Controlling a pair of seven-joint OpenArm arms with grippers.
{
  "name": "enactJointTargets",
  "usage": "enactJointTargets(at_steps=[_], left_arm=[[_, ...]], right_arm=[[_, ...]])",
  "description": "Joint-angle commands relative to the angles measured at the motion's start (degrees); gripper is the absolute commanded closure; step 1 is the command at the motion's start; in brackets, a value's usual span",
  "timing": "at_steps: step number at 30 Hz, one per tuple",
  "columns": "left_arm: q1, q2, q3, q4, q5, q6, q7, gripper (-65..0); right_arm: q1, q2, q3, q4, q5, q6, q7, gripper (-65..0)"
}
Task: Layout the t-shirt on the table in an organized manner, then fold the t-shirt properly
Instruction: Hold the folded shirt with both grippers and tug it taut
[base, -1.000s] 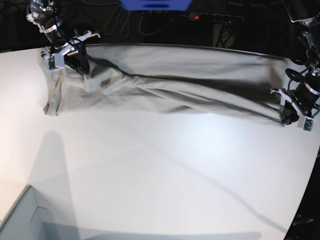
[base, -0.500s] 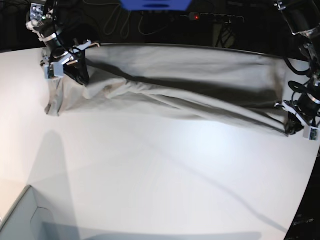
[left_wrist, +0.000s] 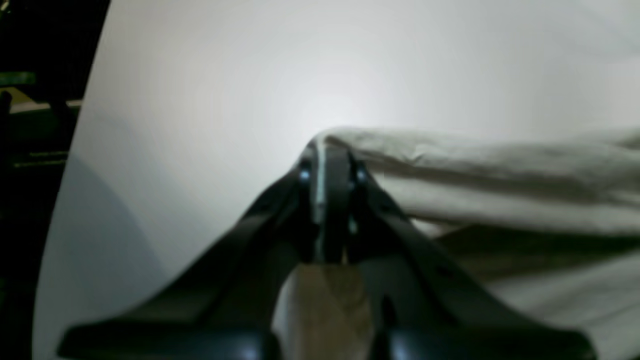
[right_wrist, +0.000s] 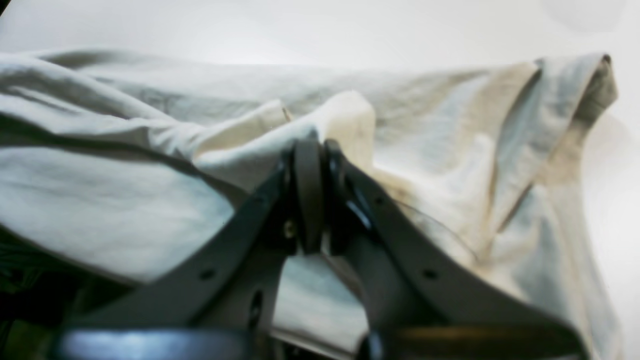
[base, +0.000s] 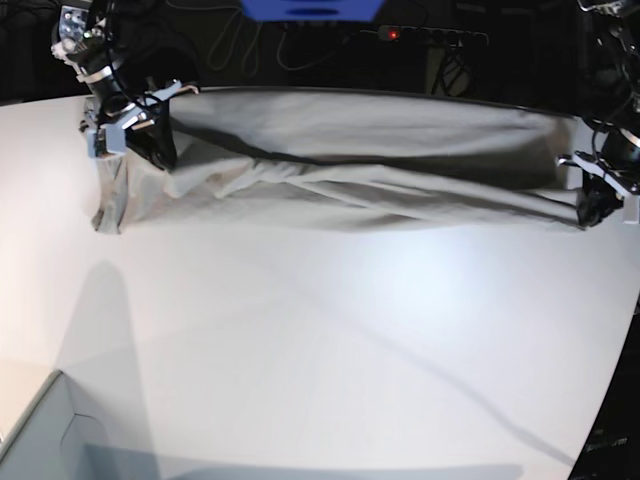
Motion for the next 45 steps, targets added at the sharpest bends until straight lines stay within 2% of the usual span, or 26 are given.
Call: enactJointTargets(at_steps=[1,6,9,15,19,31,38,45], left_arm=[[0.23,-0.89,-0.13,-0.09,-0.84,0.12,-2.72,-0.2],[1.02,-0.98,-0.04,-4.84,-1.02,0.12,-8.26,-0.2],[1.02,-0.98,-0.04,-6.95,-1.02,0.12,-9.05,-0.2],[0.93,-0.72,0.84,-8.35,-0.66,0.12,-9.05,-0.2],[1.02,-1.16,3.30,-9.32,-0.66,0.12,-9.05,-0.2],[-1.09,-1.42,2.95,-12.66,-0.58,0.12,-9.23,-0.2],[-6.28,-4.23,2.86,-12.22,-0.58,0.12,-11.43,-0.2],[-9.88,-4.59,3.21,-13.10,-0.49,0.12,-11.43,-0.2]], right_arm=[[-0.39,0.28,1.01,2.04,1.31,0.82,1.93,0.0],[-2.50,0.72,2.59,5.12,3.94,0.82,2.01,0.0],[-2.94,0.81,4.79,5.74,5.62,0.82,1.93,0.0],[-3.02,0.28,7.51,5.38,5.26,0.82,1.75,0.0],[-2.76,0.28,7.34,2.31,5.18,0.82,1.75,0.0],[-1.88,0.37,7.16,-3.41,5.18,0.82,2.01,0.0],[-1.79,0.28,7.16,-2.88,5.18,0.82,2.01,0.0],[-1.88,0.37,2.94,-3.32,5.09,0.82,2.01,0.0]])
